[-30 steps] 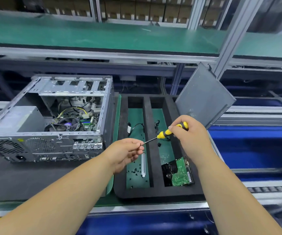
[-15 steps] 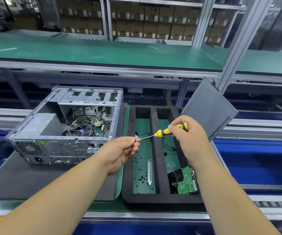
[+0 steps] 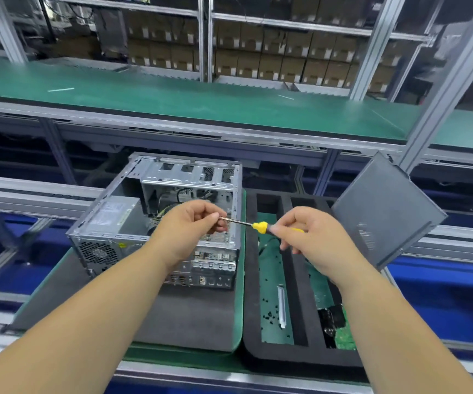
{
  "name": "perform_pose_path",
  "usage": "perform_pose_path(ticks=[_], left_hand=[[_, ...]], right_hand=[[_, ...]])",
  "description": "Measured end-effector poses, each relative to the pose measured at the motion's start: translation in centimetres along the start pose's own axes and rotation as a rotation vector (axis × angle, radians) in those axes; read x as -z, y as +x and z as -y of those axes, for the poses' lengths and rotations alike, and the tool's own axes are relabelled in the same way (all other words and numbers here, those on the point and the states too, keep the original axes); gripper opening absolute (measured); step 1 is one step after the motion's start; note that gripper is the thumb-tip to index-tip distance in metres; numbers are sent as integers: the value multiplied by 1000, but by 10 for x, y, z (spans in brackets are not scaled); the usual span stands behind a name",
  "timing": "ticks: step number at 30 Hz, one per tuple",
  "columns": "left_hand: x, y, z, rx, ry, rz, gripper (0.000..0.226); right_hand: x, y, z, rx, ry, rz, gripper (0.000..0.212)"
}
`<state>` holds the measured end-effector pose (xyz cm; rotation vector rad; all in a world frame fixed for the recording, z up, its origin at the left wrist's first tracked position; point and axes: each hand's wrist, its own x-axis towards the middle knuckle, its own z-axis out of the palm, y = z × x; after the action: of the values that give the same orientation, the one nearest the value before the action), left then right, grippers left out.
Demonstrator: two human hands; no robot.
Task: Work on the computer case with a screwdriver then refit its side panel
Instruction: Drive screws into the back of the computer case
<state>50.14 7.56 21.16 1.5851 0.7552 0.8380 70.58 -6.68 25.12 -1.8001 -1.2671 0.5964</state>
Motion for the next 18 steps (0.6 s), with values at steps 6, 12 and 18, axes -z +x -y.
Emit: perform_pose_path(ticks=[6,12,18], left_hand=[[61,23,7,12,69,91,25],[102,53,20,24,116,224,20],[131,96,48,18,801,424,30]], right_hand=[[-54,21,28,-6,-69,65,15],[-99,39,45,-81,0,-8,17],[-130,41,56,-178,93,-170,18]])
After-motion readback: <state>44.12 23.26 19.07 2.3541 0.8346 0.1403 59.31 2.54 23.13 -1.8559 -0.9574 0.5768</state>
